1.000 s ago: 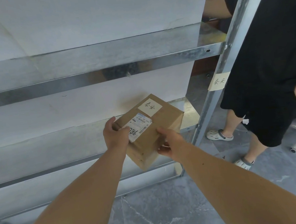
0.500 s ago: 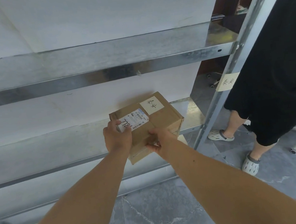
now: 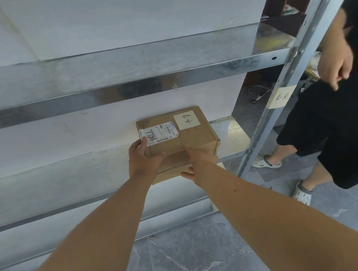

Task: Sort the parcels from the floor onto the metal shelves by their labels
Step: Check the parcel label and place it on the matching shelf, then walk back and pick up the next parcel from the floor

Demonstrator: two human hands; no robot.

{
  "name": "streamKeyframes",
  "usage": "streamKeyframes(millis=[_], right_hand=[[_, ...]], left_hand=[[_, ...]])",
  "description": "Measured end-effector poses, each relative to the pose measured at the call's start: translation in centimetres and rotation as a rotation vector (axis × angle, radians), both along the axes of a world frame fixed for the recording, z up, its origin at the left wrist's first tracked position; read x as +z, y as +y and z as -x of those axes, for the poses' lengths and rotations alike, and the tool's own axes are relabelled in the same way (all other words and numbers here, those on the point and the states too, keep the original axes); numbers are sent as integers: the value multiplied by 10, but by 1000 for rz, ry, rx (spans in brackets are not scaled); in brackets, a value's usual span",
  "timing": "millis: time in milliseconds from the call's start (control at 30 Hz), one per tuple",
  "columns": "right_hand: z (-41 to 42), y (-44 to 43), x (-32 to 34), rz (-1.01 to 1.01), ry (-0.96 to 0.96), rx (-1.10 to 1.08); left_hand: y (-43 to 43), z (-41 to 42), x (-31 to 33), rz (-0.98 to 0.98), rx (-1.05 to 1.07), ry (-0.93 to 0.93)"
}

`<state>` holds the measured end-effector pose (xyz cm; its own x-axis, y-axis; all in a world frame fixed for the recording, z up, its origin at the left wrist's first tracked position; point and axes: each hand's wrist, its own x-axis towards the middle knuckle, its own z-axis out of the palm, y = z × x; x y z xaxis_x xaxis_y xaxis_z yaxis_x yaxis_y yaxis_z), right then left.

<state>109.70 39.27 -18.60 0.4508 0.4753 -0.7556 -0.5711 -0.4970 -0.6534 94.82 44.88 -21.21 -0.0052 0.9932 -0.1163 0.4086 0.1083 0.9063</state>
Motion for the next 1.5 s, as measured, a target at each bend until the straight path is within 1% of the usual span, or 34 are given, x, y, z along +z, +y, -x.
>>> streamKeyframes(millis=[33, 100, 200, 267, 400, 467, 567, 633, 733, 867, 1167, 1267, 1433, 1500], right_hand=[[-5, 1, -4, 27, -72, -35], [-14, -1, -12, 46, -273, -1], [-26, -6, -20, -24, -549, 152], [-33, -9, -21, -27, -661, 277], [-44, -13, -15, -8, -707, 425], [-48, -16, -13, -14, -736, 475], [-54, -21, -11, -28, -795, 536], [-56, -24, -9, -42, -858, 585], [-56, -33, -3, -75, -958, 666], [-50, -47, 5, -57, -1145, 837], [-12, -74, 13, -167, -1205, 1048], [16, -80, 18, -229, -1172, 1110], [80, -91, 26, -363, -1080, 1259], [111, -97, 29, -395, -1058, 1329]], left_hand=[[1, 0, -1, 15, -12, -28], [2, -1, -2, 43, -35, -73], [4, -2, -2, 72, -60, -44], [7, -3, -2, 88, -76, -15], [12, -5, 8, 161, -90, -42], [9, -6, 12, 145, -53, 32], [-6, -5, 20, 67, 25, 163], [-19, -4, 24, 26, 43, 194], [-41, -1, 28, 17, 45, 205], [-71, 6, 30, 10, 93, 196], [-142, 45, 36, 16, 269, 147], [-169, 70, 39, 36, 346, 129], [-211, 128, 41, 6, 583, -108], [-228, 157, 41, -3, 660, -140]])
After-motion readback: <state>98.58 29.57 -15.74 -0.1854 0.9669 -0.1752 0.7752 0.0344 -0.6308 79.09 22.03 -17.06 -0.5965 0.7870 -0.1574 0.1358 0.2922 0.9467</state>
